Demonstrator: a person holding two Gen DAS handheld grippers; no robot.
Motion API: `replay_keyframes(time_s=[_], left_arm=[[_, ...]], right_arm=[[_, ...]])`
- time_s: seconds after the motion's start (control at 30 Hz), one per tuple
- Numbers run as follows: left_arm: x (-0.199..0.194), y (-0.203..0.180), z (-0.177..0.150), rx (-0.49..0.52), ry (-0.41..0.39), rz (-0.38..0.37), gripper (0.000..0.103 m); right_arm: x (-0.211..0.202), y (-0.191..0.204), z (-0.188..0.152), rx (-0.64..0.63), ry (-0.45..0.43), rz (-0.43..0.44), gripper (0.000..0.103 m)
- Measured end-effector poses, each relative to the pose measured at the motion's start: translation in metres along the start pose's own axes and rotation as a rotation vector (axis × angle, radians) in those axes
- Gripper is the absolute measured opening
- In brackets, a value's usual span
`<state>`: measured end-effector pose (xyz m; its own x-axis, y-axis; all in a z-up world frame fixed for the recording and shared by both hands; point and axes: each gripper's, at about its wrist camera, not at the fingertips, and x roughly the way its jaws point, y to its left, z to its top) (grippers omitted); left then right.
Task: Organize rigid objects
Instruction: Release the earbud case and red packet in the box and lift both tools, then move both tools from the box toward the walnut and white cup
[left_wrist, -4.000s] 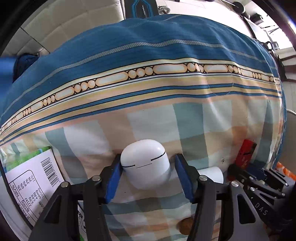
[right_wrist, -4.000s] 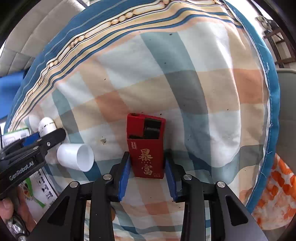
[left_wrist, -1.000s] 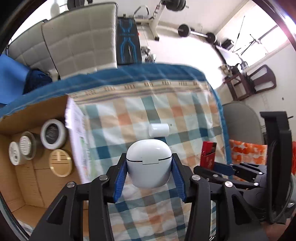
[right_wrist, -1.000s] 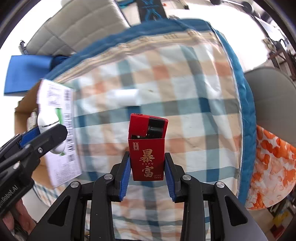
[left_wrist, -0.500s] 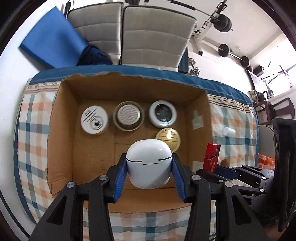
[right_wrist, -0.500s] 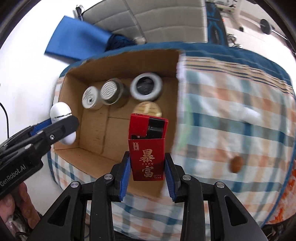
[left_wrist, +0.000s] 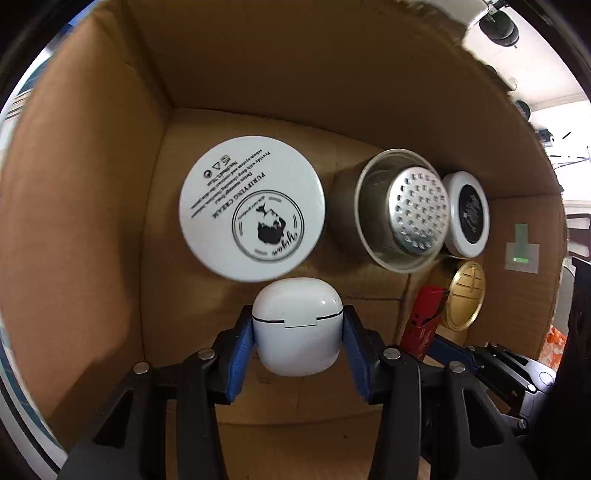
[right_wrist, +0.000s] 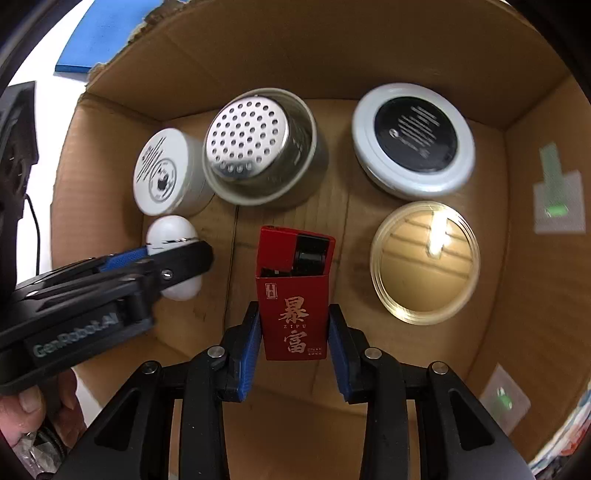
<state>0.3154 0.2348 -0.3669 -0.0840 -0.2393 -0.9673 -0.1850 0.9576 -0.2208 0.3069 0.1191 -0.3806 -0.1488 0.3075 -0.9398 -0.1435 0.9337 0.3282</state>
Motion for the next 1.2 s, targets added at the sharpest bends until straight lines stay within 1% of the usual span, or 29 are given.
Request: replay_keyframes(time_s=[0.1, 0.23, 0.3, 0.33, 0.37, 0.4, 0.43, 0.47, 0.5, 0.57, 0.63, 0.67, 0.7, 0.73, 0.77, 0.8, 0.83, 0.87, 0.9, 0.97, 1.0, 1.13, 1.17, 1.2], left_arm=[[0.010, -0.001, 0.006, -0.001, 0.027, -0.023, 0.043], [0.012, -0.006, 0.010, 0.005, 0.026, -0.023, 0.044], [0.011, -0.008, 0.011, -0.007, 0.036, -0.023, 0.044], [0.009, -0.009, 0.012, -0.009, 0.039, -0.024, 0.047], [0.006, -0.011, 0.011, -0.012, 0.037, -0.020, 0.055], [0.003, -0.010, 0.012, -0.015, 0.031, -0.016, 0.060], [-0.003, -0.012, 0.011, -0.016, 0.018, -0.007, 0.073], [-0.012, -0.016, 0.010, -0.017, 0.005, 0.001, 0.083], [-0.017, -0.017, 0.008, -0.016, -0.009, 0.009, 0.085], [-0.031, -0.024, 0.002, -0.007, -0.036, 0.030, 0.086], [-0.042, -0.028, -0.006, 0.003, -0.047, 0.046, 0.088], [-0.048, -0.032, -0.011, 0.005, -0.055, 0.054, 0.089], [-0.054, -0.036, -0.017, 0.010, -0.065, 0.063, 0.089], [-0.060, -0.040, -0.023, 0.015, -0.075, 0.069, 0.089], [-0.064, -0.042, -0.028, 0.019, -0.082, 0.080, 0.089], [-0.069, -0.045, -0.035, 0.022, -0.091, 0.094, 0.090], [-0.075, -0.049, -0.041, 0.026, -0.104, 0.106, 0.099], [-0.080, -0.051, -0.046, 0.027, -0.116, 0.116, 0.103], [-0.083, -0.049, -0.051, 0.027, -0.125, 0.120, 0.103], [-0.096, -0.051, -0.063, 0.022, -0.144, 0.132, 0.103], [-0.100, -0.031, -0.066, 0.022, -0.151, 0.129, 0.103], [-0.118, -0.029, -0.089, 0.019, -0.198, 0.125, 0.103], [-0.121, -0.031, -0.093, 0.021, -0.213, 0.128, 0.103], [-0.128, -0.032, -0.099, 0.025, -0.228, 0.131, 0.103]], right_arm=[[0.011, 0.003, 0.011, 0.012, 0.001, -0.016, 0.037], [0.022, 0.003, 0.020, 0.030, 0.006, -0.023, 0.037], [0.025, 0.003, 0.023, 0.039, 0.005, -0.011, 0.038], [0.025, 0.002, 0.024, 0.051, 0.002, -0.011, 0.038], [0.023, -0.001, 0.026, 0.056, 0.002, -0.006, 0.040], [0.022, -0.002, 0.027, 0.060, 0.005, -0.003, 0.046], [0.019, -0.004, 0.028, 0.065, 0.002, -0.004, 0.054], [0.016, -0.003, 0.027, 0.066, 0.000, -0.011, 0.058], [0.014, -0.003, 0.026, 0.065, -0.002, -0.023, 0.065], [0.006, -0.004, 0.020, 0.061, -0.005, -0.030, 0.066], [-0.001, -0.003, 0.014, 0.071, 0.001, -0.052, 0.073], [-0.006, -0.002, 0.011, 0.073, -0.004, -0.057, 0.074], [-0.011, -0.002, 0.008, 0.073, -0.009, -0.082, 0.077], [-0.018, -0.006, -0.001, 0.072, -0.014, -0.095, 0.082], [-0.022, -0.005, -0.004, 0.069, -0.020, -0.103, 0.085], [-0.027, -0.003, -0.010, 0.065, -0.024, -0.115, 0.090], [-0.031, -0.002, -0.014, 0.061, -0.028, -0.126, 0.095], [-0.035, 0.000, -0.018, 0.056, -0.032, -0.132, 0.098], [-0.038, 0.001, -0.022, 0.051, -0.036, -0.138, 0.103], [-0.046, 0.004, -0.031, 0.042, -0.044, -0.142, 0.103], [-0.050, 0.005, -0.036, 0.036, -0.048, -0.143, 0.103], [-0.061, 0.009, -0.053, 0.027, -0.078, -0.154, 0.103], [-0.069, 0.010, -0.058, 0.021, -0.086, -0.156, 0.103], [-0.089, 0.013, -0.059, 0.017, -0.094, -0.156, 0.103]])
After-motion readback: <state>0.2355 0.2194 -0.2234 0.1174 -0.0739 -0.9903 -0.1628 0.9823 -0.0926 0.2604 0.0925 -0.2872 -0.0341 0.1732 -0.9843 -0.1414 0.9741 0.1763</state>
